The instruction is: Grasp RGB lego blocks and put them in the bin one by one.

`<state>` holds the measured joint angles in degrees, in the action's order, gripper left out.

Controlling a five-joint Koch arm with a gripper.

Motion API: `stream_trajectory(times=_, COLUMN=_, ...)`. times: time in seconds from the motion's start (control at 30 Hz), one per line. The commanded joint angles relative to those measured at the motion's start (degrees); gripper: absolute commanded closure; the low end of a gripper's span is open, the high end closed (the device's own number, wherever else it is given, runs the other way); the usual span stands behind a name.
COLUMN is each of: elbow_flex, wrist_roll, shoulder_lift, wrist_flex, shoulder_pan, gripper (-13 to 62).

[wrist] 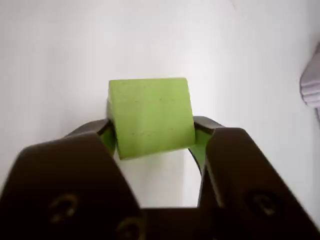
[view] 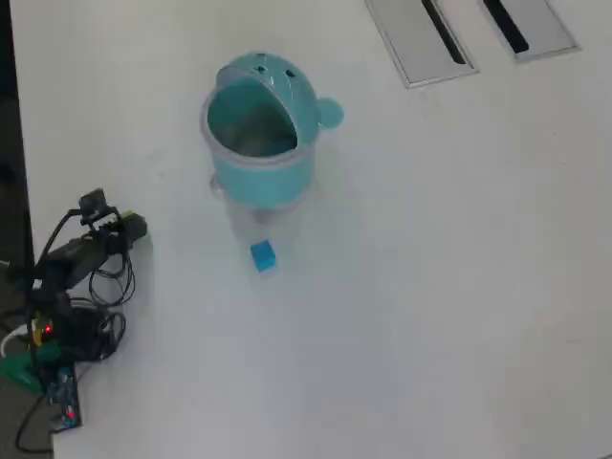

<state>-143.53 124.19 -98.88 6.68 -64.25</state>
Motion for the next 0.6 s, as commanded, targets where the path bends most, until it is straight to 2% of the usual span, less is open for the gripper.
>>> stream_trajectory(times=0.0, elbow_flex=3.52, wrist_roll=-2.29, shoulder_lift=-0.88, wrist_flex=-2.11, shoulder_pan=0.09, gripper=36.9)
stream_trajectory(times=0.13, elbow_flex=4.48, wrist_roll=-4.48, shoulder_lift=-3.34, wrist_flex=-1.67, shoulder_pan=-0.26, gripper=42.3)
stream_trajectory(times=0.3, elbow_flex=7.47, wrist_roll=-7.65, shoulder_lift=-11.87, wrist_flex=4.75, shoulder_pan=-0.26, gripper=42.4)
stream_trajectory(times=0.57, elbow_flex=14.59, wrist_roll=-21.88, shoulder_lift=-23.29, wrist_flex=5.54, shoulder_pan=1.85, gripper=42.3)
